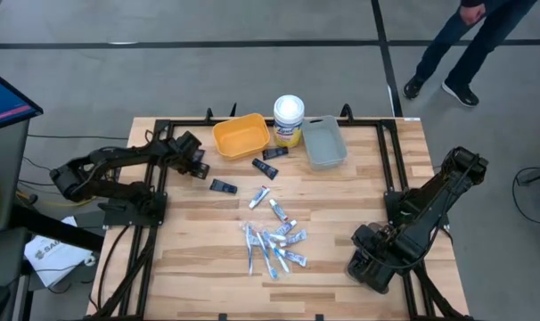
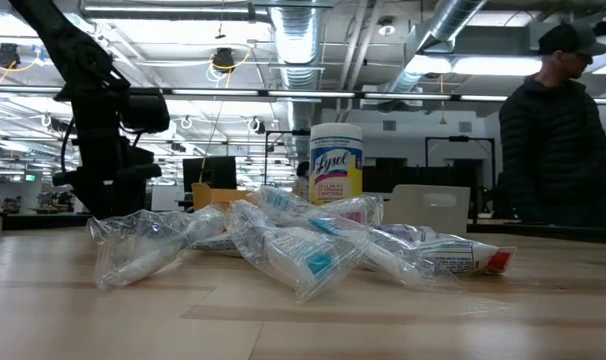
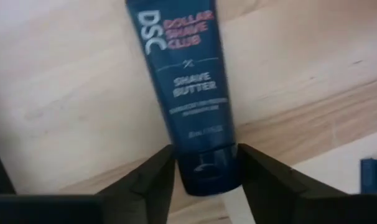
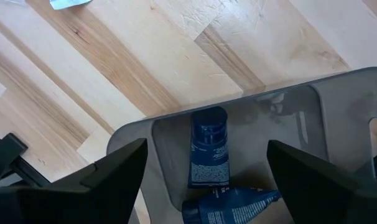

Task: Pick & Place Travel size toiletries
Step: Put the blue shaving butter into the black bin

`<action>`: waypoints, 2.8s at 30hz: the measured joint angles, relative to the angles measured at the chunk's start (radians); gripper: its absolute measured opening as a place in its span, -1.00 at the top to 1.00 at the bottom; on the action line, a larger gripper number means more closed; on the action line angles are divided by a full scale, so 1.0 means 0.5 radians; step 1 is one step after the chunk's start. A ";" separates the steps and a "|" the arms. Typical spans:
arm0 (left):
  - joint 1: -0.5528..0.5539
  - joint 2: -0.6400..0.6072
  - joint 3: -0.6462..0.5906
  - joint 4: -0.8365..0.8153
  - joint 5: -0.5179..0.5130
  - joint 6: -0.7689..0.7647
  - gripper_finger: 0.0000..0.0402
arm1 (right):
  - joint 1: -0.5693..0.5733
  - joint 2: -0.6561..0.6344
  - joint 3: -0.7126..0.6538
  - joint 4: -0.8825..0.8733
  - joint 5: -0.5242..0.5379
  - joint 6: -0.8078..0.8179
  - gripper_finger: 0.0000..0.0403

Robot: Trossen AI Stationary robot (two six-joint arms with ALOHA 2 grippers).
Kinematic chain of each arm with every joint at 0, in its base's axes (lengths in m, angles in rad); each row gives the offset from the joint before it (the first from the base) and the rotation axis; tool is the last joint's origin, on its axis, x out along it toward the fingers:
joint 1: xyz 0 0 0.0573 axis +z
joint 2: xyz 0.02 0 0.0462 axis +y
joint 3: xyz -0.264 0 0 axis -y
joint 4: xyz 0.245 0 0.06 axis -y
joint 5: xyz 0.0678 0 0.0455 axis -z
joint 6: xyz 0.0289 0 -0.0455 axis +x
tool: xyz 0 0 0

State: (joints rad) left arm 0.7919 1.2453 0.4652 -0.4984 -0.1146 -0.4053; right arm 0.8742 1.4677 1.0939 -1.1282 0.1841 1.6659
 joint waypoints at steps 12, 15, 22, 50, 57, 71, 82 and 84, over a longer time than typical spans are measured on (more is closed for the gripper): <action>0.056 -0.035 0.001 0.019 0.218 -0.036 0.40 | 0.001 -0.002 0.001 0.017 0.052 -0.001 -0.60; 0.033 -0.142 0.000 0.017 0.495 -0.117 0.40 | -0.004 -0.057 0.012 0.015 0.220 0.000 -0.60; -0.161 -0.664 0.001 0.098 0.963 -0.427 0.40 | -0.195 -0.356 0.020 0.027 0.745 -0.090 -0.60; -1.354 -0.443 0.300 1.977 1.576 -1.651 0.40 | -1.704 -0.159 0.286 2.173 -0.434 -3.486 -0.60; -1.358 -0.238 0.468 2.046 1.726 -1.645 0.40 | -1.677 0.080 0.634 1.858 -0.641 -3.601 -0.60; -1.358 -0.217 0.484 2.069 1.762 -1.608 0.35 | -1.646 0.207 0.893 1.677 -0.799 -3.652 0.47; -1.357 -0.216 0.481 2.087 1.713 -1.604 0.24 | -1.636 0.157 0.890 1.587 -0.746 -3.643 0.97; -1.357 -0.219 0.482 2.097 1.717 -1.602 0.13 | -1.623 0.080 0.889 1.533 -0.667 -3.599 0.98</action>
State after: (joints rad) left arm 0.1135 1.1360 0.7062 0.5500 0.7439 -1.2062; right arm 0.0627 1.5075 1.5383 -0.3618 -0.1494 -0.1334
